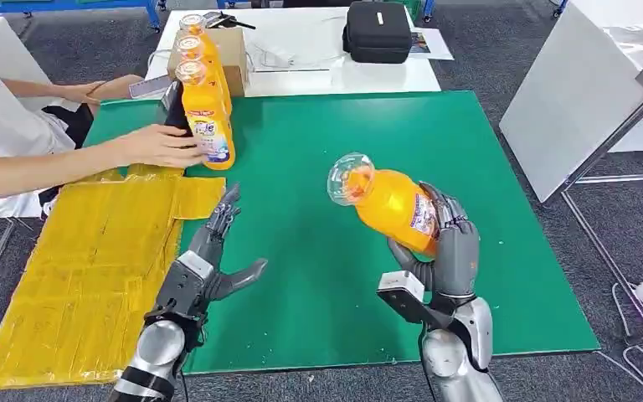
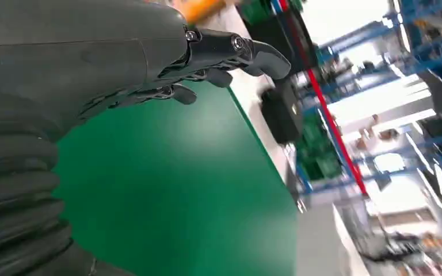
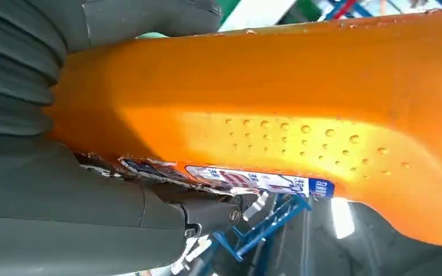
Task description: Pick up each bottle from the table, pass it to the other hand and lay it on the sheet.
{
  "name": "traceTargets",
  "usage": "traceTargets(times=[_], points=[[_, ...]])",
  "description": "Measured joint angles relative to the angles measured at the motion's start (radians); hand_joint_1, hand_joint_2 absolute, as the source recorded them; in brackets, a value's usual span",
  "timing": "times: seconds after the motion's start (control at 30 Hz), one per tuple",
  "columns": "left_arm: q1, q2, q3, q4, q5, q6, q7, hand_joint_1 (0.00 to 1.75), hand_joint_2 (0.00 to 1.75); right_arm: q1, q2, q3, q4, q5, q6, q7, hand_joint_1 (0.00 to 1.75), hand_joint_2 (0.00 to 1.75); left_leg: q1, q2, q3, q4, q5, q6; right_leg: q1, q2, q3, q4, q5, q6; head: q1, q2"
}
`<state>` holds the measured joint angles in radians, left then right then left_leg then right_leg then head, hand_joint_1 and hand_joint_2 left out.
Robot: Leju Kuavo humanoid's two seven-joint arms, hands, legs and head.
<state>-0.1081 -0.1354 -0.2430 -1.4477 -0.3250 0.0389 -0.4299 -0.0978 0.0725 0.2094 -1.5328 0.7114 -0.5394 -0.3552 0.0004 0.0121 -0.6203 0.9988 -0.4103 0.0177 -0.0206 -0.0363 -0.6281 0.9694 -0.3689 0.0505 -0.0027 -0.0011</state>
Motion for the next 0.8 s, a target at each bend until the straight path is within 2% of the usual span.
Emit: traceTargets(times=[0.13, 0.4, 0.8], points=[[0.0, 0.005, -0.013, -0.013, 0.044, -0.042, 0.001, 0.0, 1.75, 0.005, 0.028, 0.014, -0.005, -0.057, 0.058, -0.02, 1.75, 1.75, 0.001, 0.0, 0.0, 0.0, 0.0, 0.0, 0.0, 0.0, 0.0, 0.0, 0.0, 0.0, 0.0, 0.0], [-0.005, 0.011, -0.029, -0.018, 0.054, -0.054, 0.002, 0.0, 1.75, 0.002, 0.078, 0.073, 0.04, -0.065, 0.103, -0.037, 1.75, 1.75, 0.001, 0.0, 0.0, 0.0, 0.0, 0.0, 0.0, 0.0, 0.0, 0.0, 0.0, 0.0, 0.0, 0.0], [-0.039, 0.013, -0.091, -0.027, 0.06, -0.072, -0.002, 0.0, 1.75, -0.065, 0.168, 0.217, 0.26, -0.078, 0.149, -0.068, 1.75, 1.75, 0.001, 0.001, 0.0, 0.0, 0.0, 0.0, 0.0, 0.0, -0.001, 0.0, 0.0, 0.0, 0.0, 0.0]])
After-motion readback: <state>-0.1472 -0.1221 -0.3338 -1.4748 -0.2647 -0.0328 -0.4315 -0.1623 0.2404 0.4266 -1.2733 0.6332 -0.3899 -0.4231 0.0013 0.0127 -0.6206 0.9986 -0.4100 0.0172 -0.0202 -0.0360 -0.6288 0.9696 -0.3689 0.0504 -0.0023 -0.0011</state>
